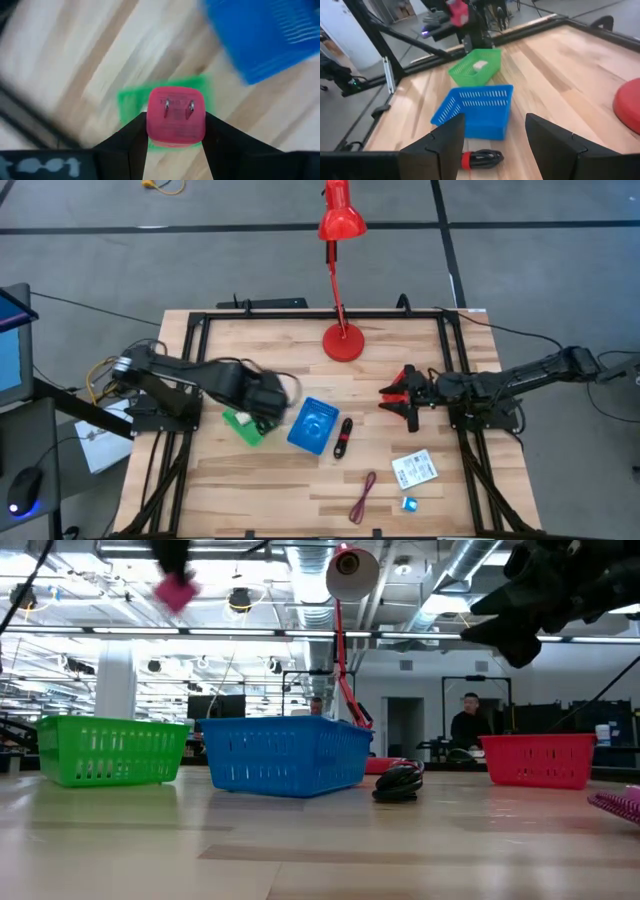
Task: Pick and place items into bin
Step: Put the pink charger adapter into the green basket
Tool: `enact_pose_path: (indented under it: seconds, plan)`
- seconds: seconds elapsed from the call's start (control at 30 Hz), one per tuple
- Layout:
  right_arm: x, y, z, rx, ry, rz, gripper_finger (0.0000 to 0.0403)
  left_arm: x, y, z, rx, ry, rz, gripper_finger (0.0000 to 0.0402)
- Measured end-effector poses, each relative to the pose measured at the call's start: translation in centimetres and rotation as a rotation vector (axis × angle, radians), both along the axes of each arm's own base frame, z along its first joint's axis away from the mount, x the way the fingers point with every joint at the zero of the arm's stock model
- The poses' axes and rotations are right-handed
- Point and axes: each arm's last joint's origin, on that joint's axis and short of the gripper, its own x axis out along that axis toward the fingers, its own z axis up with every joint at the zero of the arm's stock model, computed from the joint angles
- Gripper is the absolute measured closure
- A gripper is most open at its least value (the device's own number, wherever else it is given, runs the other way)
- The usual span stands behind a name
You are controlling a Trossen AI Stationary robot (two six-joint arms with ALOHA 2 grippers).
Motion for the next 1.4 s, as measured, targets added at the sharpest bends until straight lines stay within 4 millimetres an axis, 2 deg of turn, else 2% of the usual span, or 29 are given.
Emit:
enact_pose_path:
  seconds: [0.1, 0.2, 0.27, 0.37, 0.57, 0.67, 0.8, 0.97, 1.13, 1.4]
  plan:
    - [0.1, 0.0, -0.2, -0.003, 0.014, 0.0, 0.02, -2.5, 0.7, -2.3, -0.1, 0.043, 0.158, 0.0257]
    - [0.2, -0.1, -0.4, -0.006, 0.028, -0.006, 0.02, -3.5, 0.6, -5.2, -0.243, 0.154, 0.236, 0.0257]
    - [0.2, -0.1, -0.3, -0.004, 0.02, -0.011, 0.02, -3.8, 0.6, -6.7, -0.287, 0.2, 0.22, 0.0257]
    - [0.2, -0.1, -0.3, -0.005, 0.023, -0.012, 0.02, -2.9, 1.0, -9.2, -0.318, 0.166, 0.176, 0.0256]
    - [0.2, -0.1, -0.3, -0.006, 0.02, -0.012, 0.02, -1.1, 2.9, -11.9, -0.363, 0.099, 0.112, 0.0255]
    - [0.2, -0.1, -0.3, -0.006, 0.022, -0.012, 0.02, -0.5, 4.0, -13.1, -0.365, 0.146, 0.096, 0.0254]
    - [0.2, -0.1, -0.3, -0.029, 0.027, -0.008, 0.02, 0.7, 5.0, -15.1, -0.451, 0.22, 0.083, 0.0254]
    - [0.1, -0.1, -0.4, -0.041, 0.03, -0.005, 0.02, 2.0, 4.8, -16.0, -0.526, 0.308, 0.008, 0.0254]
    - [0.1, -0.1, -0.4, -0.041, 0.032, -0.005, 0.02, 2.1, 4.5, -16.7, -0.597, 0.404, -0.021, 0.0251]
    - [0.1, -0.2, -0.5, -0.044, 0.046, -0.004, 0.02, 2.5, 4.7, -17.8, -0.563, 0.416, -0.145, 0.021]
